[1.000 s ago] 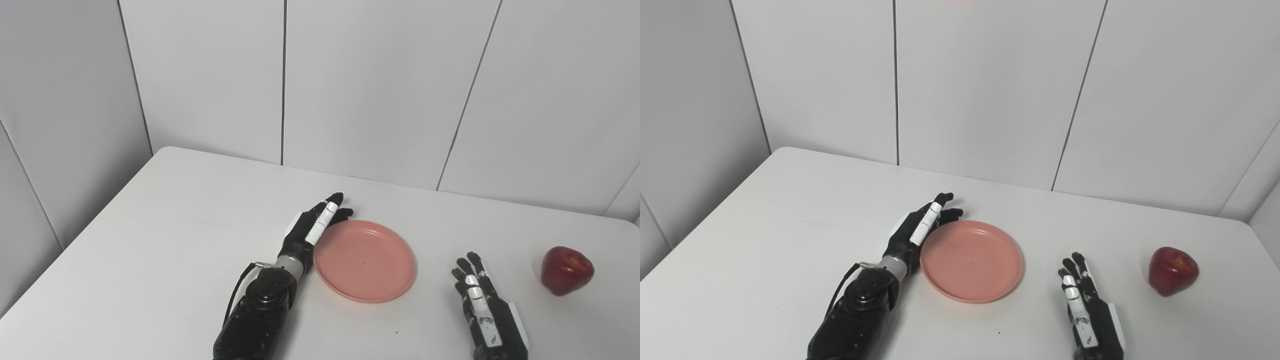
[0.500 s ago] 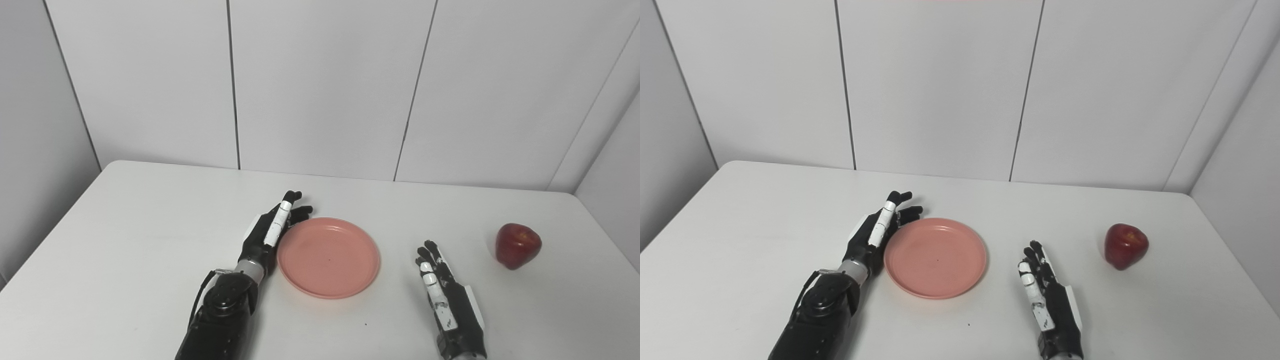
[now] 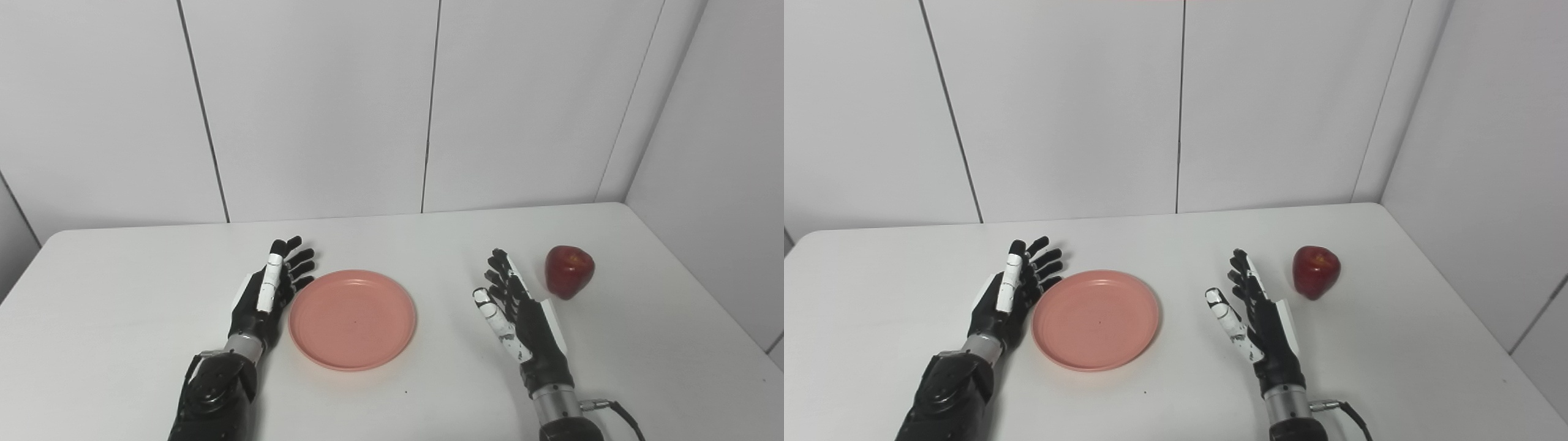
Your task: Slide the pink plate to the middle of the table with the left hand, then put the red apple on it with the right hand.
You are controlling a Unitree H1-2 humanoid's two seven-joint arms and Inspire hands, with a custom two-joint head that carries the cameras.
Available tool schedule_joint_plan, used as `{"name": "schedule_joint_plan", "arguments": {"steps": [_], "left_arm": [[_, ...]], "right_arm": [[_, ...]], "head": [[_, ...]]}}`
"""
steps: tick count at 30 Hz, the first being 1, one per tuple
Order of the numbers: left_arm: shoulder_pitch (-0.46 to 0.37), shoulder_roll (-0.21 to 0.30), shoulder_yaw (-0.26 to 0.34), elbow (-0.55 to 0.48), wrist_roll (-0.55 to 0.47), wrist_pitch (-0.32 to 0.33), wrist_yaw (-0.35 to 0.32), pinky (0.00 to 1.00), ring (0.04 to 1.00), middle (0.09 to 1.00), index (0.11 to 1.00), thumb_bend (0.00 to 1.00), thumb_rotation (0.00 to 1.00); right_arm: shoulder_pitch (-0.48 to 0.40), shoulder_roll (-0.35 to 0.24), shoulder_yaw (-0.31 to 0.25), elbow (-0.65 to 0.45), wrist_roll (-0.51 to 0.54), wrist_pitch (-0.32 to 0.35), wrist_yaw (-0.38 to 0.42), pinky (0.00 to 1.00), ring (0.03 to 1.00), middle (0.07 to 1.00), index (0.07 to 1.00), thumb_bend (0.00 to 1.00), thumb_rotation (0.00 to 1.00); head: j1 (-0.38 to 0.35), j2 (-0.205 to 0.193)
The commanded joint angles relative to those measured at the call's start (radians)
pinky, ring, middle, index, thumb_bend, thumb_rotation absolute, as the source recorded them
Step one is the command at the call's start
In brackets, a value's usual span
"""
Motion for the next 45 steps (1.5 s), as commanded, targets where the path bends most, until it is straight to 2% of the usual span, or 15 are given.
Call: {"name": "schedule_joint_plan", "arguments": {"steps": [1,9,15,19,23,26,28,32,35,37,38,42,45], "left_arm": [[0.013,0.014,0.000,0.055,0.017,0.012,0.009,0.84,0.875,0.890,0.872,0.82,0.95],[0.010,0.008,0.009,0.079,0.006,-0.008,0.008,0.88,0.890,0.915,0.881,0.83,0.92],[0.008,0.013,0.000,0.097,0.021,-0.026,0.008,0.85,0.890,0.916,0.892,0.83,0.94],[0.009,0.013,0.003,0.097,0.023,-0.022,0.008,0.84,0.885,0.906,0.890,0.84,0.93],[0.009,0.013,0.004,0.099,0.020,-0.019,0.003,0.82,0.884,0.903,0.884,0.82,0.94],[0.010,0.013,0.012,0.094,0.004,0.006,-0.008,0.82,0.887,0.905,0.886,0.82,0.93],[0.013,0.014,0.012,0.086,0.001,0.013,-0.015,0.83,0.893,0.911,0.895,0.81,0.95],[0.015,0.018,0.013,0.081,0.002,0.016,-0.024,0.85,0.905,0.914,0.911,0.79,0.96],[0.019,0.020,0.016,0.073,-0.003,0.029,-0.032,0.86,0.909,0.915,0.917,0.78,0.97],[0.020,0.021,0.017,0.070,-0.009,0.037,-0.033,0.87,0.915,0.917,0.921,0.77,0.97],[0.021,0.021,0.018,0.069,-0.011,0.039,-0.033,0.88,0.916,0.913,0.923,0.76,0.97],[0.018,0.027,0.019,0.078,-0.015,0.037,-0.038,0.89,0.915,0.911,0.922,0.74,0.97],[0.018,0.031,0.019,0.075,-0.016,0.039,-0.040,0.89,0.915,0.909,0.921,0.73,0.97]], "right_arm": [[-0.049,-0.015,-0.006,-0.001,-0.029,-0.074,-0.024,0.91,0.903,0.933,0.948,0.76,0.83],[-0.095,-0.062,-0.019,0.021,-0.052,-0.084,-0.030,0.93,0.913,0.938,0.951,0.77,0.84],[-0.137,-0.095,-0.027,0.049,-0.075,-0.102,-0.033,0.94,0.930,0.936,0.941,0.75,0.80],[-0.157,-0.115,-0.028,0.056,-0.092,-0.094,-0.030,0.95,0.929,0.938,0.944,0.76,0.80],[-0.172,-0.125,-0.021,0.051,-0.119,-0.070,-0.026,0.93,0.935,0.939,0.949,0.79,0.82],[-0.184,-0.142,-0.005,0.047,-0.184,-0.057,-0.027,0.91,0.928,0.935,0.942,0.77,0.84],[-0.194,-0.148,0.002,0.048,-0.235,-0.048,-0.041,0.86,0.891,0.901,0.886,0.76,0.83],[-0.214,-0.162,0.015,0.060,-0.350,-0.036,-0.073,0.79,0.838,0.855,0.815,0.80,0.86],[-0.234,-0.183,0.024,0.070,-0.449,-0.011,-0.089,0.77,0.832,0.846,0.809,0.82,0.87],[-0.248,-0.199,0.029,0.078,-0.509,0.005,-0.097,0.80,0.848,0.843,0.811,0.84,0.89],[-0.254,-0.206,0.031,0.082,-0.535,0.009,-0.102,0.87,0.847,0.833,0.810,0.84,0.88],[-0.284,-0.243,0.043,0.113,-0.647,0.021,-0.142,0.90,0.840,0.818,0.808,0.83,0.88],[-0.301,-0.263,0.044,0.129,-0.691,0.040,-0.154,0.90,0.835,0.810,0.802,0.83,0.88]], "head": [[-0.008,-0.003],[-0.017,-0.012],[-0.027,-0.020],[-0.048,-0.032],[-0.065,-0.038],[-0.086,-0.045],[-0.095,-0.050],[-0.114,-0.060],[-0.132,-0.068],[-0.139,-0.071],[-0.139,-0.071],[-0.153,-0.077],[-0.157,-0.077]]}}
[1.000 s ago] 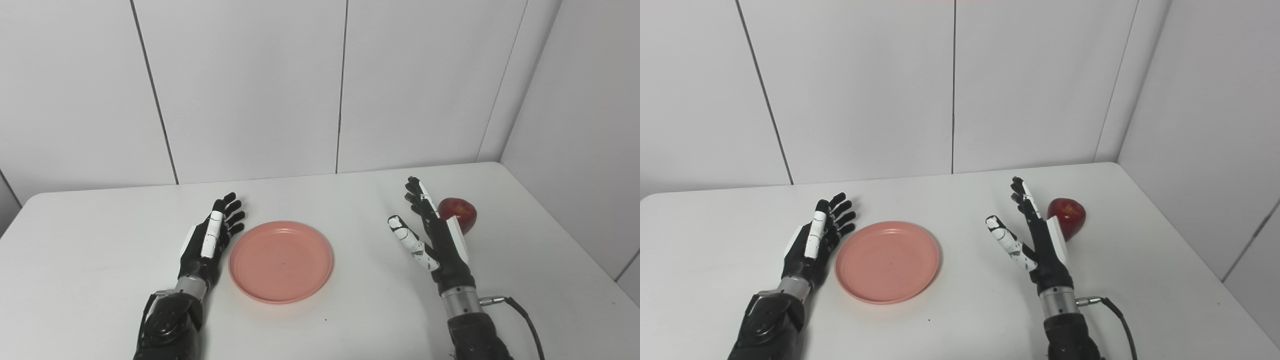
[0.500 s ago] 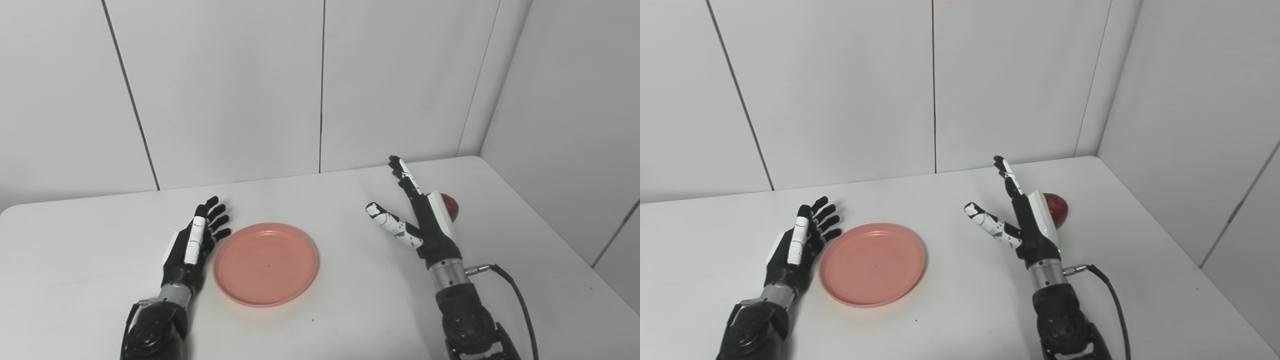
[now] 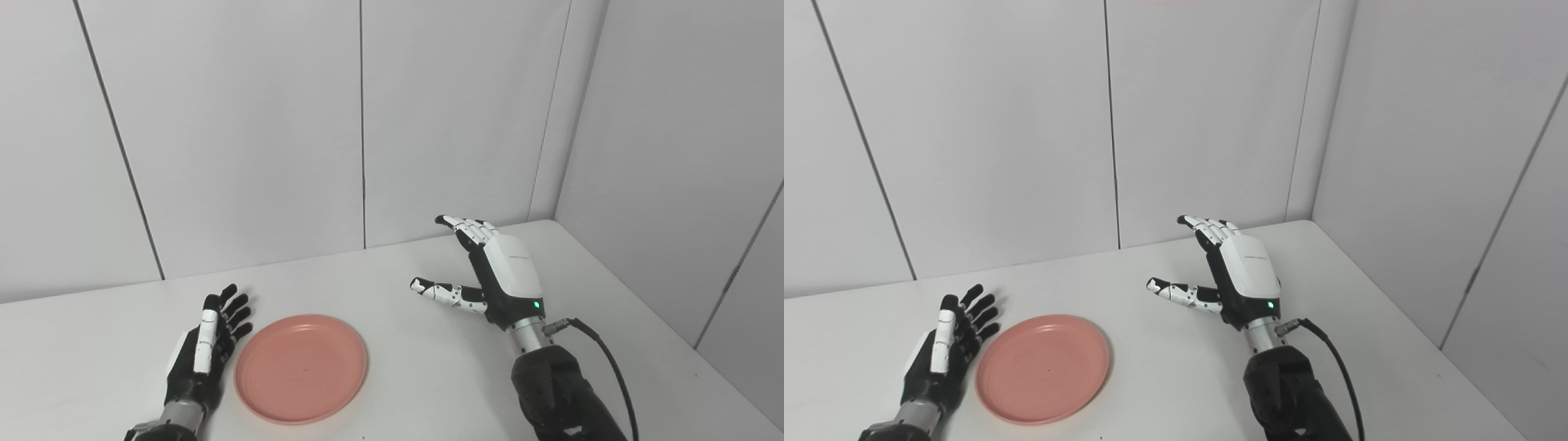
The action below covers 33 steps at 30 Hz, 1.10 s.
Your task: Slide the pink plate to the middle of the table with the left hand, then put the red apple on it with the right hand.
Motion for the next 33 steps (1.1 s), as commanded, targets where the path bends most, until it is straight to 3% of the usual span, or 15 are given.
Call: {"name": "schedule_joint_plan", "arguments": {"steps": [1,10,22,33], "left_arm": [[0.028,0.014,0.005,0.038,-0.003,0.078,0.002,0.89,0.913,0.907,0.920,0.72,0.97],[0.025,0.023,0.005,0.034,-0.009,0.095,-0.011,0.91,0.919,0.910,0.927,0.73,0.96],[0.023,0.026,0.004,0.038,-0.010,0.095,-0.016,0.90,0.915,0.901,0.918,0.73,0.96],[0.031,0.031,0.001,0.019,-0.011,0.110,-0.024,0.91,0.917,0.907,0.931,0.73,0.95]], "right_arm": [[-0.060,-0.027,-0.005,-0.008,-0.036,0.028,-0.036,0.89,0.831,0.808,0.799,0.83,0.88],[-0.101,-0.075,-0.009,0.041,-0.107,0.066,-0.064,0.86,0.806,0.788,0.780,0.81,0.82],[-0.122,-0.141,-0.005,0.068,-0.130,0.116,-0.027,0.86,0.800,0.778,0.761,0.80,0.78],[-0.129,-0.182,0.001,0.118,-0.119,0.179,0.042,0.68,0.707,0.731,0.749,0.81,0.79]], "head": [[0.000,0.001],[-0.015,-0.004],[-0.015,0.002],[-0.022,0.018]]}}
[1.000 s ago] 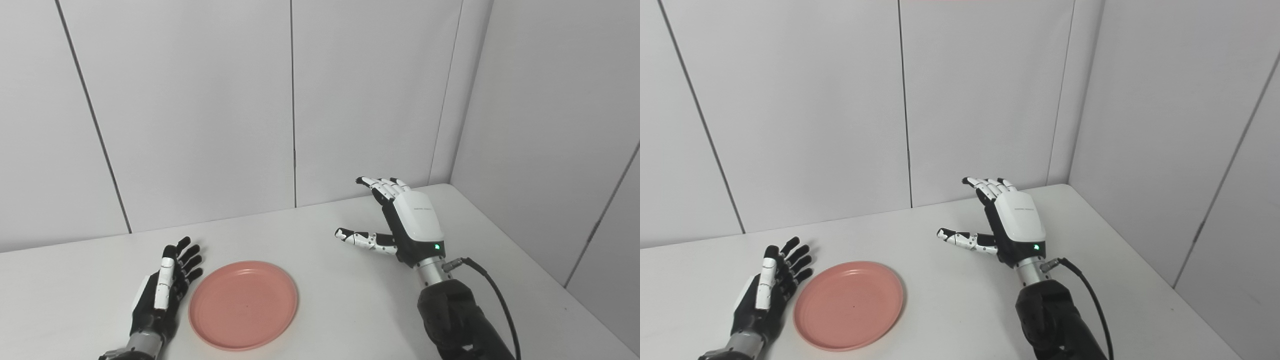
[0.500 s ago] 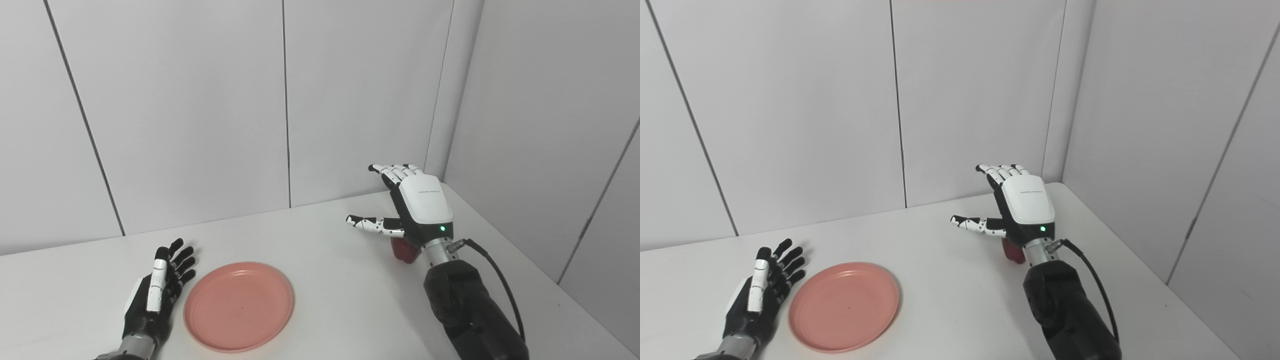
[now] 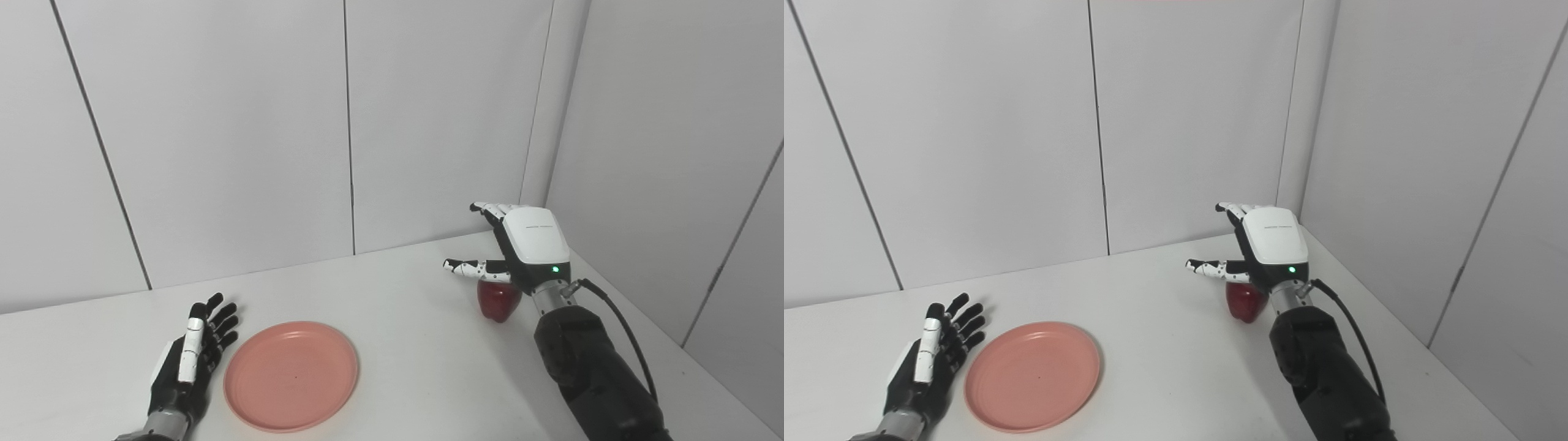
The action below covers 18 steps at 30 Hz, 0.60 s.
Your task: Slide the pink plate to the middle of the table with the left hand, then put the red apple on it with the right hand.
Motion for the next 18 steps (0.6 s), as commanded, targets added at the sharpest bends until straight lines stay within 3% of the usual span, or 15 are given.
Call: {"name": "schedule_joint_plan", "arguments": {"steps": [1,6,10,18], "left_arm": [[0.033,0.019,0.000,0.029,0.002,0.084,-0.002,0.92,0.919,0.909,0.932,0.73,0.95],[0.039,0.020,0.001,0.005,0.002,0.107,0.000,0.92,0.913,0.907,0.927,0.75,0.95],[0.037,0.022,0.007,0.012,-0.008,0.106,-0.011,0.96,0.931,0.924,0.934,0.74,0.95],[0.040,0.020,0.002,0.005,-0.011,0.109,-0.007,0.96,0.930,0.917,0.934,0.73,0.94]], "right_arm": [[-0.054,-0.025,-0.003,-0.015,0.007,0.034,0.003,0.67,0.705,0.733,0.751,0.81,0.79],[-0.058,-0.031,0.004,0.012,0.024,0.061,0.025,0.61,0.667,0.716,0.754,0.81,0.78],[-0.059,-0.034,0.005,0.036,0.044,0.069,0.040,0.49,0.596,0.677,0.754,0.81,0.77],[-0.048,-0.041,0.011,0.078,0.072,0.079,0.048,0.45,0.559,0.665,0.742,0.82,0.77]], "head": [[0.000,0.003],[-0.004,0.009],[-0.005,0.013],[0.003,0.019]]}}
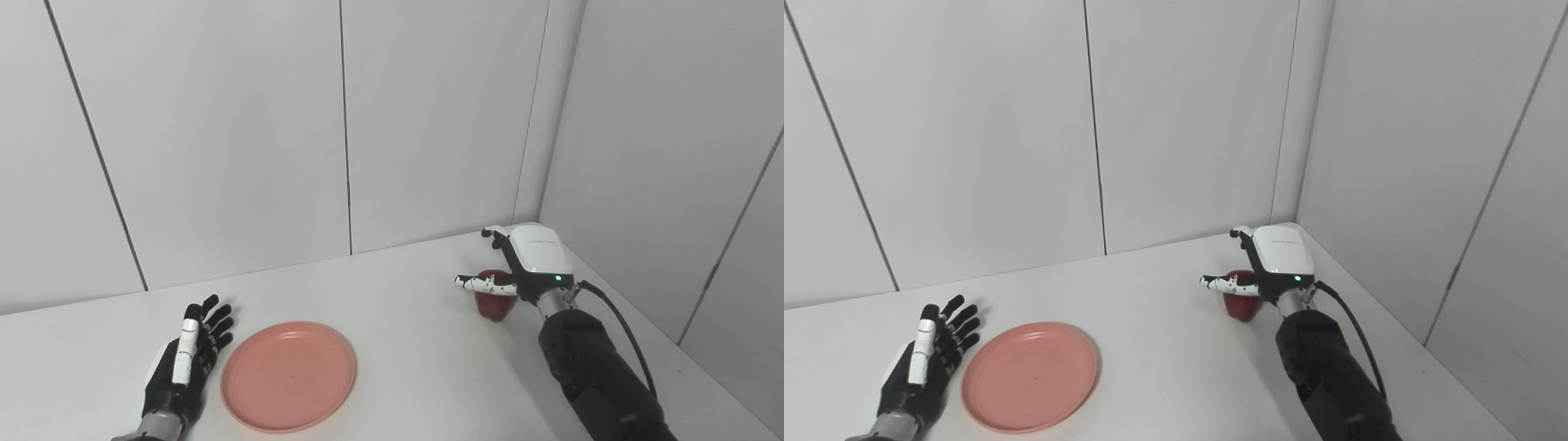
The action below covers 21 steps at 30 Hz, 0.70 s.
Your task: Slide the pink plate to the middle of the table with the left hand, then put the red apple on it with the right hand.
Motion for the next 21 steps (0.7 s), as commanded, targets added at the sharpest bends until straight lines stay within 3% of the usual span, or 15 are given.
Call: {"name": "schedule_joint_plan", "arguments": {"steps": [1,21], "left_arm": [[0.033,0.015,-0.002,0.030,0.009,0.078,0.003,0.95,0.927,0.915,0.933,0.74,0.95],[0.045,0.016,-0.011,-0.001,0.013,0.096,0.012,0.91,0.925,0.912,0.932,0.73,0.95]], "right_arm": [[-0.042,-0.026,-0.004,-0.011,0.010,0.020,-0.021,0.44,0.551,0.660,0.740,0.82,0.76],[-0.057,-0.033,0.056,0.045,0.012,0.043,-0.014,0.54,0.611,0.690,0.761,0.83,0.78]], "head": [[0.002,0.000],[0.017,-0.001]]}}
